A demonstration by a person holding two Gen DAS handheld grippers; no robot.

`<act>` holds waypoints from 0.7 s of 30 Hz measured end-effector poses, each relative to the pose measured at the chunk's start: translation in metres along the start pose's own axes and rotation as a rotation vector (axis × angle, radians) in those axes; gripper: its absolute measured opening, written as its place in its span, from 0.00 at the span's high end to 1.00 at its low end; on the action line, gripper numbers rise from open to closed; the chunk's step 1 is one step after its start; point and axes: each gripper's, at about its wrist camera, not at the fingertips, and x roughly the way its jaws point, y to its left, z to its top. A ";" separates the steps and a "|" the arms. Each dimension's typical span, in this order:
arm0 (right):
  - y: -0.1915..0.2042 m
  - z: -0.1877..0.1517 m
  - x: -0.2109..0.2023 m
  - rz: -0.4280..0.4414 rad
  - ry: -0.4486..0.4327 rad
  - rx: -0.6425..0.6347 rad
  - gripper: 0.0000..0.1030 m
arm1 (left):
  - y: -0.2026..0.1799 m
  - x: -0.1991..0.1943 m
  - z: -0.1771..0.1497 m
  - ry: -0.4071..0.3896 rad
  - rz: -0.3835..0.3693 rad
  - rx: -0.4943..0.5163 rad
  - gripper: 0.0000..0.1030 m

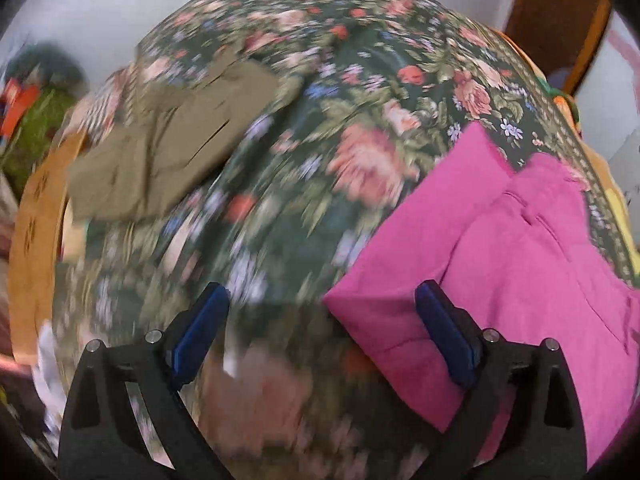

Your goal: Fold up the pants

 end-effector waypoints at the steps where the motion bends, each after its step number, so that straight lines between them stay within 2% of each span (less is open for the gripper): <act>1: 0.002 0.000 -0.002 0.002 -0.003 -0.006 0.17 | 0.005 -0.007 -0.008 0.003 -0.015 -0.023 0.06; 7: 0.022 -0.009 -0.013 0.042 -0.007 -0.042 0.17 | 0.015 -0.048 -0.061 -0.015 -0.047 -0.057 0.06; 10: 0.030 -0.016 -0.006 0.058 0.014 -0.065 0.17 | 0.016 -0.061 -0.079 -0.019 -0.067 -0.083 0.06; 13: 0.029 -0.024 0.007 0.059 0.050 -0.071 0.19 | 0.020 -0.068 -0.087 -0.042 -0.046 -0.111 0.06; 15: 0.021 -0.027 0.013 0.081 0.049 -0.052 0.20 | 0.027 -0.070 -0.091 -0.048 -0.062 -0.140 0.14; 16: 0.018 -0.028 0.013 0.091 0.047 -0.045 0.22 | 0.029 -0.071 -0.093 -0.047 -0.071 -0.153 0.21; 17: 0.015 -0.029 0.014 0.089 0.039 -0.040 0.23 | 0.029 -0.072 -0.094 -0.050 -0.060 -0.157 0.29; 18: 0.013 -0.029 0.015 0.074 0.035 -0.044 0.24 | 0.030 -0.074 -0.096 -0.054 -0.045 -0.157 0.31; 21: 0.002 -0.026 0.021 0.026 0.034 -0.040 0.41 | 0.029 -0.074 -0.099 -0.053 -0.037 -0.148 0.34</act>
